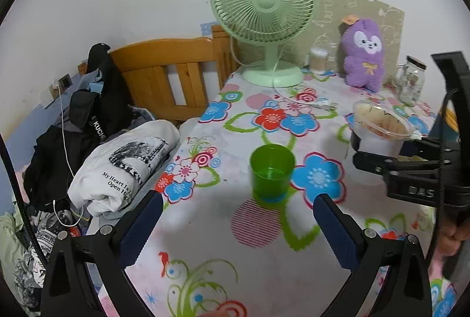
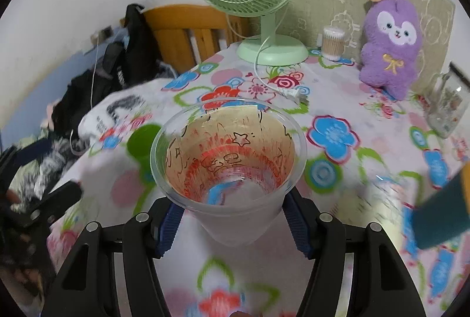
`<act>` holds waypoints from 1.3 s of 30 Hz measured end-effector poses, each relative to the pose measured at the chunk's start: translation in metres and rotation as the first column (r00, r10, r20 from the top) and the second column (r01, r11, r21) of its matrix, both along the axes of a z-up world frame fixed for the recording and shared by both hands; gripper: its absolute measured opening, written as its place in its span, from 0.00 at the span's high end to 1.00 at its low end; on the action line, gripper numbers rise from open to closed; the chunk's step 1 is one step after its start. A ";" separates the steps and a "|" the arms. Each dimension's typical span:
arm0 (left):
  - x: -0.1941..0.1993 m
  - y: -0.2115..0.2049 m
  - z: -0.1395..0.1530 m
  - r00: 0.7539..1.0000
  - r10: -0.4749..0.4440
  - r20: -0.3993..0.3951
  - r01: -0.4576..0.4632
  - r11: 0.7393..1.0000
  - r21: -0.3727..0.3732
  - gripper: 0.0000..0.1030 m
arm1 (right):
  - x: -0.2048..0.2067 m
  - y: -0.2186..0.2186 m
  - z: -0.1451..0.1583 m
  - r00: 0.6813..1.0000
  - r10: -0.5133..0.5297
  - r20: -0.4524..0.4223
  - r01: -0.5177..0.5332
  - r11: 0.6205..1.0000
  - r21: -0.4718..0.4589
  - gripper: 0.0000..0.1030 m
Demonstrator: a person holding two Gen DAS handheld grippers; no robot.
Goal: Flip cup upside down
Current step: 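Lift the white cup with the right gripper and rotate it rim-down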
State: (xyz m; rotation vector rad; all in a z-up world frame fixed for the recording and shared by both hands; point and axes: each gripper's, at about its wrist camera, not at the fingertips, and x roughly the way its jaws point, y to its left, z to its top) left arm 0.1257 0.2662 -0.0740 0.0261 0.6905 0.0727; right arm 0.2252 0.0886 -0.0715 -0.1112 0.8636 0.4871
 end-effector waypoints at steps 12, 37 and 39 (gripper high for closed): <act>-0.044 -0.028 -0.003 0.997 -0.080 0.000 0.080 0.996 -0.049 0.00 | -0.081 -0.042 0.007 0.988 0.001 -0.156 -0.026 0.987 -0.160 0.35; -0.084 -0.070 -0.027 0.976 -0.205 -0.067 0.197 0.974 -0.115 0.00 | -0.165 -0.070 -0.043 0.876 0.000 -0.483 -0.303 0.779 -0.549 0.35; -0.085 -0.072 -0.029 0.976 -0.205 -0.073 0.197 0.975 -0.106 0.00 | -0.162 -0.068 -0.045 0.875 -0.001 -0.485 -0.307 0.774 -0.554 0.35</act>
